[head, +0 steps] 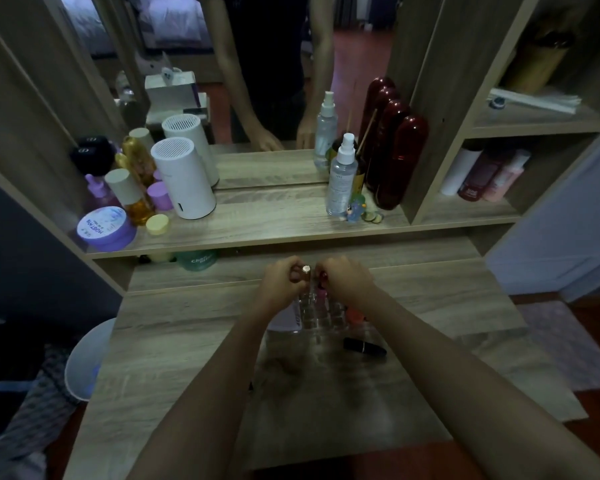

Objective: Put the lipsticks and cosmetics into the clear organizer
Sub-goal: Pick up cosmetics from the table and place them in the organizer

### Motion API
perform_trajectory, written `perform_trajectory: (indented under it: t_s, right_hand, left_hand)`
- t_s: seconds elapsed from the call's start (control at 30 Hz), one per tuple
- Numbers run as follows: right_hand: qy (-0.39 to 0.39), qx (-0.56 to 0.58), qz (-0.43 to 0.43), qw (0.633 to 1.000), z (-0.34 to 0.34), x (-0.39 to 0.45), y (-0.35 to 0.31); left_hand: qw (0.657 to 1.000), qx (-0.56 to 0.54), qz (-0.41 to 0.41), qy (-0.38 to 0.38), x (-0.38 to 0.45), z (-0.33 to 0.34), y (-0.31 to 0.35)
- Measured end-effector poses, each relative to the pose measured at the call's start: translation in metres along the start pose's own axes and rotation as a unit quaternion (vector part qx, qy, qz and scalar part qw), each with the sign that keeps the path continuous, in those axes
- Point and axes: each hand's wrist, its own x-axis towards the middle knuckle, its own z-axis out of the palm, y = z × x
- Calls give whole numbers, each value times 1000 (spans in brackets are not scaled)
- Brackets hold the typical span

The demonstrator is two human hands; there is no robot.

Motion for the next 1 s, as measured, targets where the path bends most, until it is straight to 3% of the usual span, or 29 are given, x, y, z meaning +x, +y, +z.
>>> perform_trajectory:
  t_s: [0.4,0.6,0.73,0.9,1.0]
  right_hand:
    - [33,27,-11,999,-21,-11,19]
    - [73,42,93,992,-41,-35,81]
    - [31,43,176,983,-16,-66,121]
    - [-107,49,231,966,29,-90,138]
    - [-107,59,251,960,41,-96,137]
  left_hand:
    - [1000,-4,12,-10,-2,-2,-1]
    - [1000,13,13,-25,-5,-4,-2]
    - [999,28,12,-19,-5,-3,-2]
    - [999,40,22,-10,-8,0,-2]
    - [1000,14,14,-11,-8,3,-5]
